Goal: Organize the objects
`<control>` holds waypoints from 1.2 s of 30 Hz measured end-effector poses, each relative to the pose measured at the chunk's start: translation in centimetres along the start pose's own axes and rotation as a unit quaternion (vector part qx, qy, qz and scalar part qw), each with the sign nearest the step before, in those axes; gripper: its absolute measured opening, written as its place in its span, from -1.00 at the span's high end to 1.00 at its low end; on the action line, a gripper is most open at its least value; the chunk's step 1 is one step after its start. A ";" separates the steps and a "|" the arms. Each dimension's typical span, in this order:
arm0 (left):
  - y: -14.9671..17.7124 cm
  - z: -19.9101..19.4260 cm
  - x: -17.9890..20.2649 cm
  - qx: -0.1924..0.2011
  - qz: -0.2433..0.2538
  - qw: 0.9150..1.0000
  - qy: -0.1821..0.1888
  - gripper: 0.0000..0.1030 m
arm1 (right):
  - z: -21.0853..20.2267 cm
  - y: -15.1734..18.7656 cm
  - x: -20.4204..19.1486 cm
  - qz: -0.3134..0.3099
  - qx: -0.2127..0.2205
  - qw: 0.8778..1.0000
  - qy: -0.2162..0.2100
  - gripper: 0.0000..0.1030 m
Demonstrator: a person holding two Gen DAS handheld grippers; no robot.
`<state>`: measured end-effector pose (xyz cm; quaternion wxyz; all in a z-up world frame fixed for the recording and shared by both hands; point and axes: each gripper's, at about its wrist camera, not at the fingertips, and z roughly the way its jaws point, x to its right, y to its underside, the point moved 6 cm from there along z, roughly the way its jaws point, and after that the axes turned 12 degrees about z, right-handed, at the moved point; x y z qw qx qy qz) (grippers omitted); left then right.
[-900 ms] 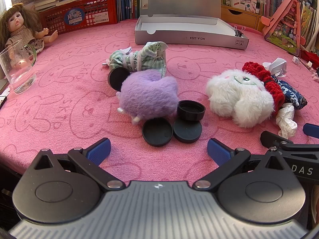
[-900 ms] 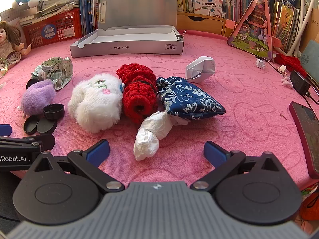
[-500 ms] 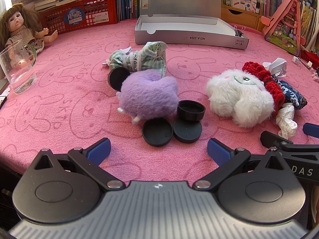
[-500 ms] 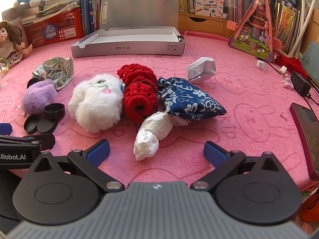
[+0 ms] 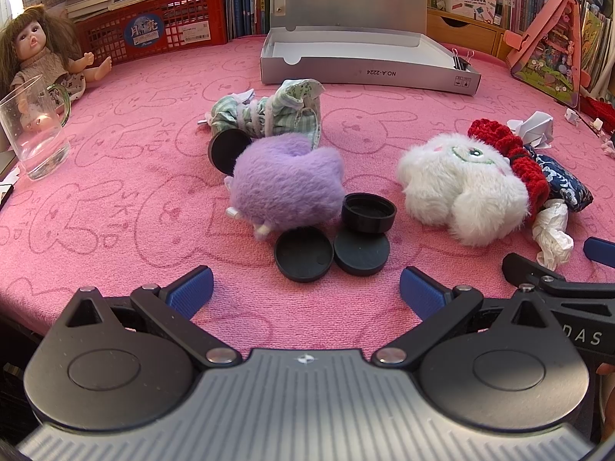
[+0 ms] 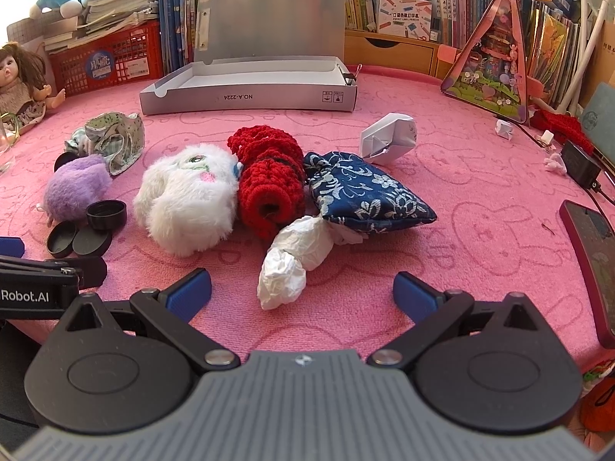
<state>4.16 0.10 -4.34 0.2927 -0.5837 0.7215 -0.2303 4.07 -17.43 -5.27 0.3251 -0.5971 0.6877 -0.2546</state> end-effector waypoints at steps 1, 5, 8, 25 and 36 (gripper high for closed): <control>0.0 0.0 0.0 0.000 0.000 1.000 0.000 -1.00 | 0.0 0.0 0.0 -0.001 0.001 1.000 0.000 -1.00; 0.0 0.0 0.0 0.000 0.000 1.000 0.000 -1.00 | 0.0 -0.1 0.1 -0.001 0.001 1.000 -0.005 -1.00; 0.0 0.0 0.0 0.000 0.000 1.000 0.000 -1.00 | 0.1 -0.1 0.0 -0.001 -0.002 1.000 -0.004 -1.00; 0.2 0.2 -0.1 0.004 0.002 1.000 -0.001 -1.00 | -0.5 -0.4 -0.5 -0.012 0.003 1.000 -0.029 -0.68; 0.0 0.1 -0.2 0.037 0.018 0.999 0.007 -1.00 | -0.6 -1.7 0.0 0.008 0.011 0.999 -0.042 -0.11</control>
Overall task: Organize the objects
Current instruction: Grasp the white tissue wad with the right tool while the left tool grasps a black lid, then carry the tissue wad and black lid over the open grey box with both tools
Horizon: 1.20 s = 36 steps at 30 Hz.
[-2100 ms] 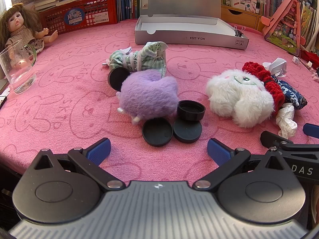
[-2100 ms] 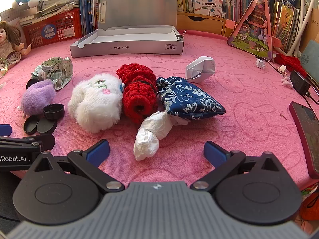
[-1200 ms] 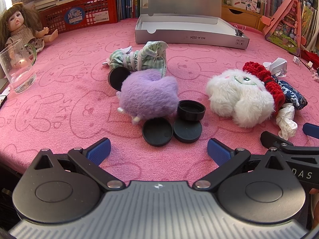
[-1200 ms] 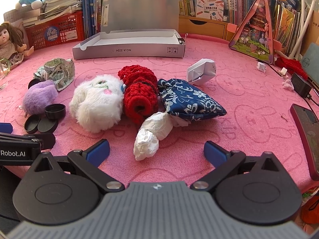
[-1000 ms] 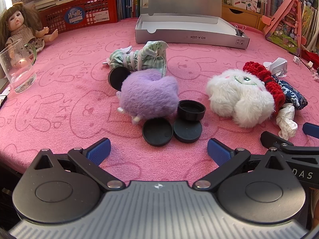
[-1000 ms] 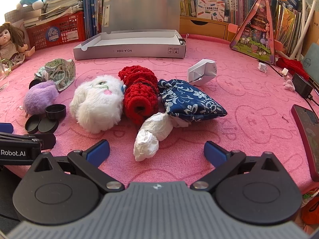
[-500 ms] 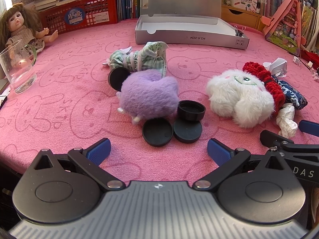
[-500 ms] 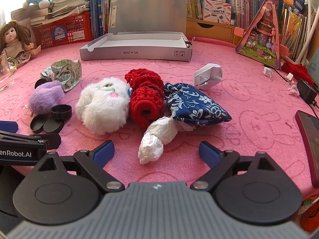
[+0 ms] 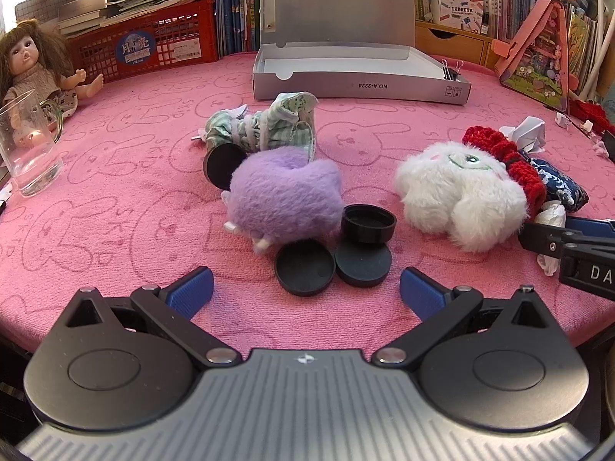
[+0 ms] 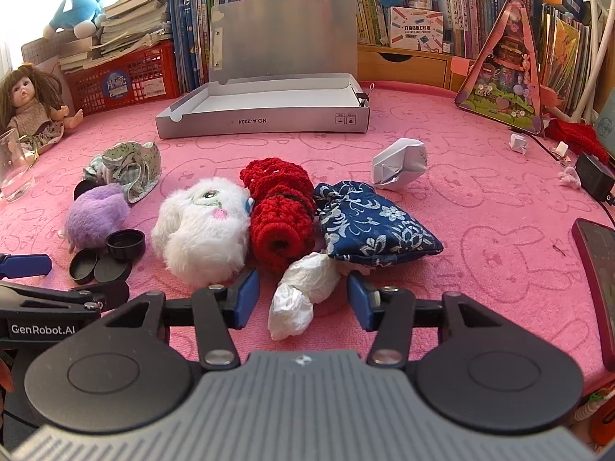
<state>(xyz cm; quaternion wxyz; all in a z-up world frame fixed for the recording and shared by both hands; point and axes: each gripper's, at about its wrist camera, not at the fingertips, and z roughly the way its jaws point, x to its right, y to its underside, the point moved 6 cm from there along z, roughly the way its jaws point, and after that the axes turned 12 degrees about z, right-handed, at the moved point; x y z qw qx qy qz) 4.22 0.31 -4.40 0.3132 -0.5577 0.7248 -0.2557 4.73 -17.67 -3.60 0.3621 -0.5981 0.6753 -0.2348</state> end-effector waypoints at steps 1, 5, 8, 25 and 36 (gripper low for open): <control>0.0 0.1 -0.1 0.003 0.001 1.000 0.000 -1.00 | 0.0 0.0 0.1 0.000 0.000 1.000 -0.001 -0.02; 0.0 0.4 -0.2 0.007 0.002 1.000 0.001 -1.00 | 0.3 -0.2 0.2 0.006 -0.001 1.000 -0.009 0.17; 0.1 0.4 -0.2 0.006 0.000 1.000 0.002 -1.00 | 0.3 0.0 0.1 0.012 -0.004 1.000 -0.013 0.25; 0.1 -2.2 -0.5 0.042 0.003 0.999 0.007 0.00 | -1.7 1.3 -4.2 -0.031 -0.003 0.993 -0.116 0.27; 0.5 -1.9 -1.1 0.041 0.021 0.999 -0.019 0.02 | -1.2 0.7 -3.0 -0.035 0.006 0.997 -0.068 0.30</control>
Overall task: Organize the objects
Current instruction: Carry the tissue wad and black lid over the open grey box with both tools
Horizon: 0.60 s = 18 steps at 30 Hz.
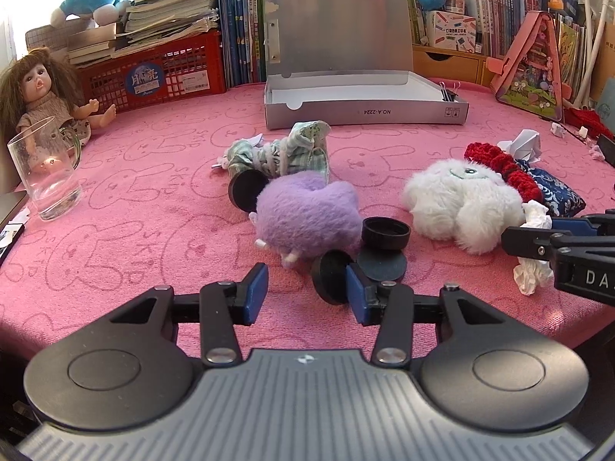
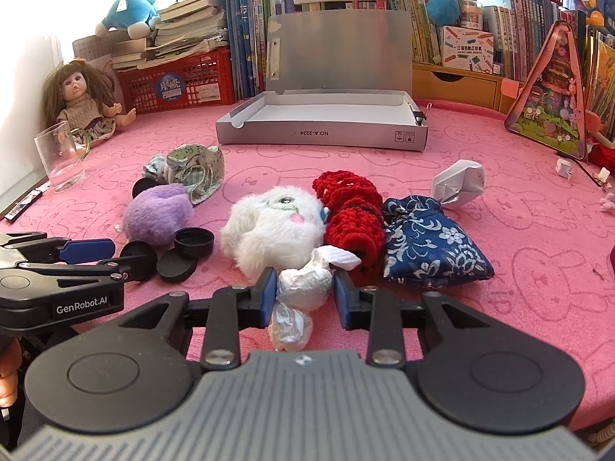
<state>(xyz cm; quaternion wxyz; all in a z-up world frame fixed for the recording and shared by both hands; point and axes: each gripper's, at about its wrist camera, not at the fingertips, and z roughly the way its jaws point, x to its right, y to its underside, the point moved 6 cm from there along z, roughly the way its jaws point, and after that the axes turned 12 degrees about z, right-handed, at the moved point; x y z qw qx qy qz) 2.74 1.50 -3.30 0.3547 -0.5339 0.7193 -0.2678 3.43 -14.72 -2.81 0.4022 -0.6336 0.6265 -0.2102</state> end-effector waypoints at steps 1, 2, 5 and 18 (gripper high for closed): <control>0.0 0.0 0.1 0.001 0.003 1.000 0.002 0.02 | -0.1 0.1 0.2 0.002 -0.001 1.000 0.001 0.30; 0.0 0.0 0.2 0.000 0.002 1.000 0.006 0.02 | -0.2 0.1 0.2 0.002 -0.002 1.000 0.000 0.30; 0.1 -0.1 0.2 -0.001 -0.002 1.000 0.016 0.02 | -0.7 0.5 0.0 0.003 -0.004 1.000 -0.021 0.30; 0.4 0.0 0.6 0.003 0.017 1.000 -0.002 0.02 | -0.9 1.0 -1.7 -0.007 -0.010 0.998 -0.068 0.30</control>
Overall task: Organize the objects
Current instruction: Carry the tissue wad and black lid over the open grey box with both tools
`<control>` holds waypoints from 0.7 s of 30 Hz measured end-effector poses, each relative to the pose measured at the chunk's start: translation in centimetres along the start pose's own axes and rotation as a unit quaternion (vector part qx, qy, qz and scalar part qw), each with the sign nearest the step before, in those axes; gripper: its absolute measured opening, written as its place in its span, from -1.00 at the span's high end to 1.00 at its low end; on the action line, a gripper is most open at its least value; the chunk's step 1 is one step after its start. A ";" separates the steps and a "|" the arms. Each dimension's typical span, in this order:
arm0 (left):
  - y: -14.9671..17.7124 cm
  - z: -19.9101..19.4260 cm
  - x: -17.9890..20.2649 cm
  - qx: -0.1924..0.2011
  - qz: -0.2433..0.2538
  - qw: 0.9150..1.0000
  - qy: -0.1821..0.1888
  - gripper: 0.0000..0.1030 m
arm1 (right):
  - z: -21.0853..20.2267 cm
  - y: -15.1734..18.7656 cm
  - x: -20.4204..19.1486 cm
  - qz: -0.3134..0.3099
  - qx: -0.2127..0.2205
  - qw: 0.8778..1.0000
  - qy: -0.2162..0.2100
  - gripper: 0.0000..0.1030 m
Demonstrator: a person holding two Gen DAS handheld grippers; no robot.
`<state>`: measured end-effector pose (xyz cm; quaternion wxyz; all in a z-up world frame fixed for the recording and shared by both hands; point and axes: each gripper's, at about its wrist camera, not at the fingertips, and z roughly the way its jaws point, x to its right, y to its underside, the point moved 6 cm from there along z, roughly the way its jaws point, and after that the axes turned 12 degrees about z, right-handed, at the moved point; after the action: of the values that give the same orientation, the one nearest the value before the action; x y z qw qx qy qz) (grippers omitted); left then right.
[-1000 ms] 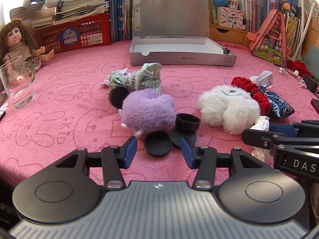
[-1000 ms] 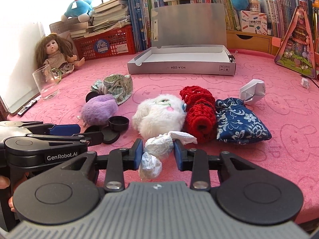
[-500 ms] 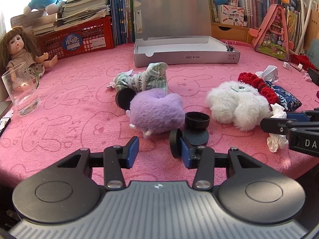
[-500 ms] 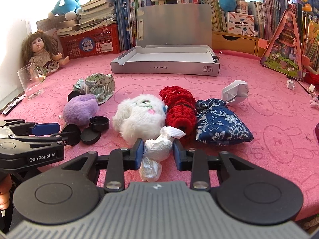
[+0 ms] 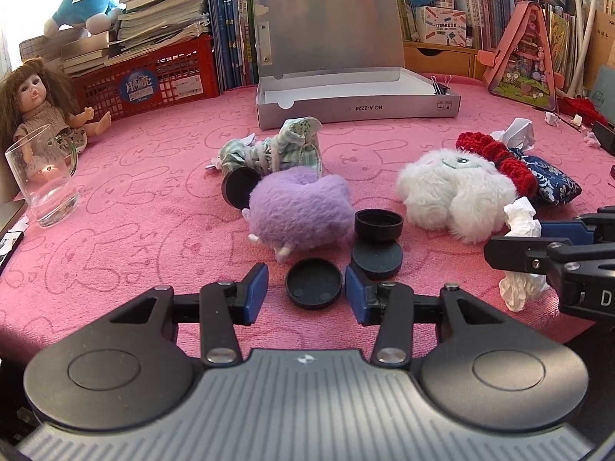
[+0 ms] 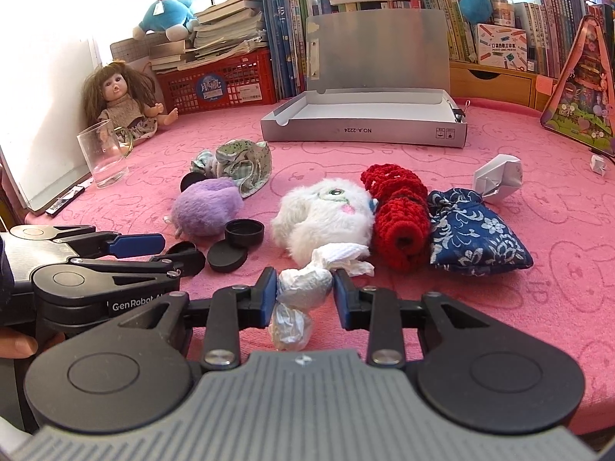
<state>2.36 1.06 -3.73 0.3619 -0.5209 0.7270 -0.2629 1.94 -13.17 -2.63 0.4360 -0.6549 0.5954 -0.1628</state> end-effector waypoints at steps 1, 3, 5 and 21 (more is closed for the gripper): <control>0.0 0.0 0.1 0.001 0.001 1.000 -0.001 0.02 | 0.0 0.0 -0.1 -0.001 0.000 1.000 -0.001 0.30; 0.0 0.1 0.2 0.002 0.002 1.000 -0.001 0.02 | 0.2 0.0 -0.3 -0.003 -0.001 1.000 -0.004 0.30; 0.0 0.1 0.3 0.004 0.003 1.000 0.001 0.07 | 0.4 0.0 -0.6 -0.006 -0.002 1.000 -0.011 0.30; -0.2 -0.5 1.9 0.021 0.013 0.999 0.035 0.27 | 0.8 0.1 -1.4 -0.002 -0.012 0.999 -0.032 0.31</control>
<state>1.71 -0.74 -3.81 0.3508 -0.4939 0.7404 -0.2910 2.11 -11.61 -2.75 0.4467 -0.6663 0.5814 -0.1357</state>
